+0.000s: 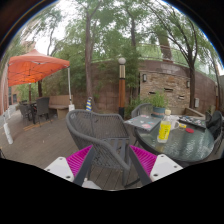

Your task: Pour water

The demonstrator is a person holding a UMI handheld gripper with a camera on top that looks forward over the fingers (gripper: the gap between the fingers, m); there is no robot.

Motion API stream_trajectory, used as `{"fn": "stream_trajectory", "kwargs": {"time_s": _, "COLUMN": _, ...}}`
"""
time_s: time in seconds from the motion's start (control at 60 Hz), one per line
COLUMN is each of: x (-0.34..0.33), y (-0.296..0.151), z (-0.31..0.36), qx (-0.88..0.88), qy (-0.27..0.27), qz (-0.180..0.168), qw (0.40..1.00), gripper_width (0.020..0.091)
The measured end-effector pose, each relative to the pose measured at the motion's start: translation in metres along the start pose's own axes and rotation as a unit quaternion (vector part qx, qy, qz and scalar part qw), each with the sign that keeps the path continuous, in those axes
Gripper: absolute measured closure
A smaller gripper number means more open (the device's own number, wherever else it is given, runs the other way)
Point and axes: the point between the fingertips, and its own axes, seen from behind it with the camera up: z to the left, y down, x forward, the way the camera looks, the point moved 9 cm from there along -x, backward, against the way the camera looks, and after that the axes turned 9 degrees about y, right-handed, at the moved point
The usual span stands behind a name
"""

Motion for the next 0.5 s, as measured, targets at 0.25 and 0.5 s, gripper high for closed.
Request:
{"fn": "stream_trajectory", "kwargs": {"time_s": 0.25, "x": 0.002, "y": 0.004, "z": -0.018, "qx": 0.005, "qy": 0.015, "qz": 0.001, "qw": 1.0, "gripper_width": 0.0283}}
{"fn": "stream_trajectory", "kwargs": {"time_s": 0.5, "x": 0.059, "y": -0.007, "z": -0.089, "qx": 0.004, "qy": 0.082, "qz": -0.035, "qw": 0.996, "gripper_width": 0.0282}}
